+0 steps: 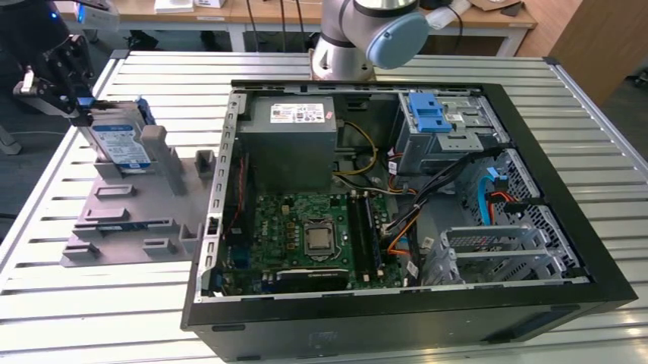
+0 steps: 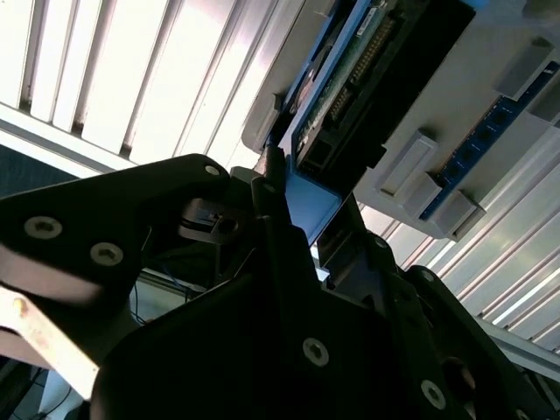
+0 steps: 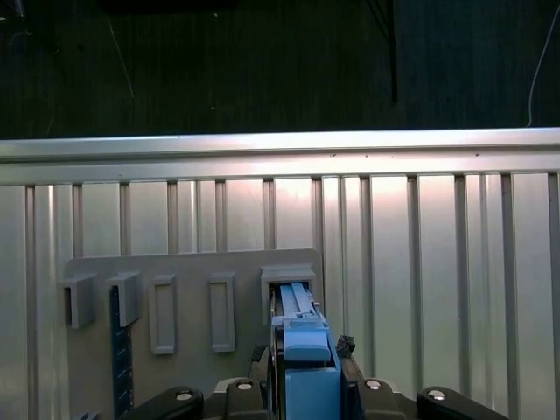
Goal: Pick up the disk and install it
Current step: 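Pick up the disk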
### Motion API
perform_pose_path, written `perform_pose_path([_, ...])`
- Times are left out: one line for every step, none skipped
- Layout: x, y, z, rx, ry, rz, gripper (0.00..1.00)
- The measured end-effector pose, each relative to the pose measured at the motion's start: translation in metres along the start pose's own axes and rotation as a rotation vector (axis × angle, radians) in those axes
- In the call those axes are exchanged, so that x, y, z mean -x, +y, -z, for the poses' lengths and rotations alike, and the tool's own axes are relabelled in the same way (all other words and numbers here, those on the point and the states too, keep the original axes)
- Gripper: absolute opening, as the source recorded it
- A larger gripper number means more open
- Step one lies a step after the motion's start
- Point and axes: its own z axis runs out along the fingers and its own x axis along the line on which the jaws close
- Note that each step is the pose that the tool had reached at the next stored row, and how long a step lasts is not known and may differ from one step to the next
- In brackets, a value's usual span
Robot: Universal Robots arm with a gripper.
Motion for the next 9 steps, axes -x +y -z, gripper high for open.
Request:
perform_pose_path([0.0, 0.0, -0.0001, 0.0, 0.0001, 0.0, 0.4])
perform_pose_path([0.0, -0.0001, -0.0004, -0.0001, 0.0, 0.0, 0.4])
perform_pose_path([0.0, -0.0001, -0.001, -0.0003, -0.0001, 0.0, 0.4])
perform_pose_path([0.0, 0.0, -0.0014, -0.0002, 0.0, 0.0, 0.4])
perform_pose_path([0.0, 0.0, -0.0019, -0.0001, 0.0, 0.0, 0.4])
perform_pose_path([0.0, 0.0, -0.0025, -0.0001, 0.0001, 0.0, 0.4])
perform_pose_path([0.0, 0.0, -0.0032, -0.0001, 0.0004, 0.0, 0.4])
perform_pose_path([0.0, 0.0, -0.0039, -0.0001, 0.0008, 0.0, 0.4])
perform_pose_path([0.0, 0.0, -0.0046, 0.0, 0.0013, 0.0, 0.4])
